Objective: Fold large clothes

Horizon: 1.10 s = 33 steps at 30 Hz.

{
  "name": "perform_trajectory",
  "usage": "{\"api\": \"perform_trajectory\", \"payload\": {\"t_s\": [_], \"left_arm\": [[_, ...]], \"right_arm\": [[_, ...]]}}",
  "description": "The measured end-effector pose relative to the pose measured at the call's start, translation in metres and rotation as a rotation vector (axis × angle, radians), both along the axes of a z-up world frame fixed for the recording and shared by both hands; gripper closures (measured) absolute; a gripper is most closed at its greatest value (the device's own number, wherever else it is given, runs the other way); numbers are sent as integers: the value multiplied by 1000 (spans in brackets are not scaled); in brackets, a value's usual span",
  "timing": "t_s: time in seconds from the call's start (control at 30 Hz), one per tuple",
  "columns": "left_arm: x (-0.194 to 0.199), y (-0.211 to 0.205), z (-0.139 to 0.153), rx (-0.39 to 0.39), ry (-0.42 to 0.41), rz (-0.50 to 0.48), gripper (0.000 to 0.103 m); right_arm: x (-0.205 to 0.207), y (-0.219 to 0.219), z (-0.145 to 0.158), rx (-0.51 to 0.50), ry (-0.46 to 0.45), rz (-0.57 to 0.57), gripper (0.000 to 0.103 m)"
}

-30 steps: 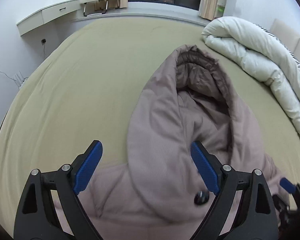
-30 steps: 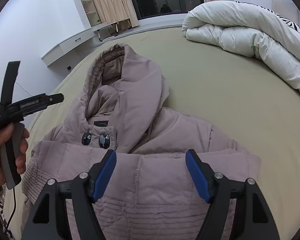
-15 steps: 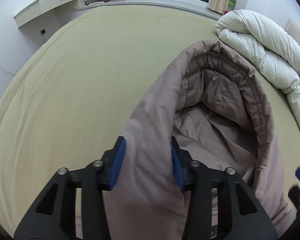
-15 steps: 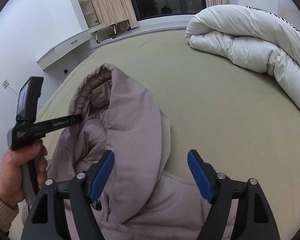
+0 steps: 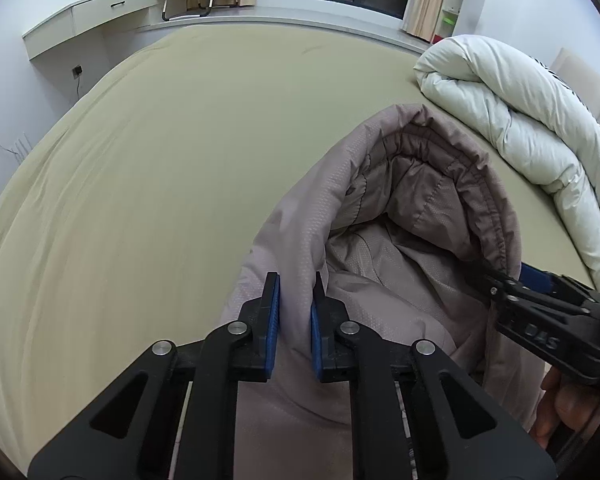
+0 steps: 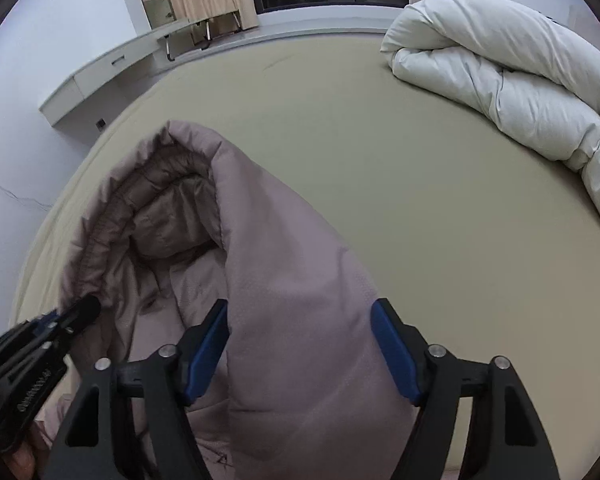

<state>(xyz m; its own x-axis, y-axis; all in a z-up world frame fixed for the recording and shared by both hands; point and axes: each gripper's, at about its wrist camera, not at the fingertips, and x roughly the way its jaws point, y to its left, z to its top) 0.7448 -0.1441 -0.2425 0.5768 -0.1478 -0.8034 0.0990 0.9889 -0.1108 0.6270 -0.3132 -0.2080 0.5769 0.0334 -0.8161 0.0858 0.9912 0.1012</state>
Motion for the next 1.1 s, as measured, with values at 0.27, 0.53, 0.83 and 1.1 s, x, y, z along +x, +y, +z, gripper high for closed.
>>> {"api": "perform_trajectory", "payload": {"t_s": [0.27, 0.53, 0.83, 1.1], "left_arm": [[-32, 19, 23, -38, -61, 19, 94], [-120, 47, 73, -90, -145, 23, 95], [-259, 58, 102, -135, -188, -10, 95], [-363, 71, 50, -209, -58, 60, 95]], "right_arm": [[-34, -18, 13, 39, -55, 0, 91], [-125, -38, 59, 128, -197, -23, 92], [-252, -49, 59, 230, -207, -65, 92], [-324, -44, 16, 309, -133, -128, 93]]}}
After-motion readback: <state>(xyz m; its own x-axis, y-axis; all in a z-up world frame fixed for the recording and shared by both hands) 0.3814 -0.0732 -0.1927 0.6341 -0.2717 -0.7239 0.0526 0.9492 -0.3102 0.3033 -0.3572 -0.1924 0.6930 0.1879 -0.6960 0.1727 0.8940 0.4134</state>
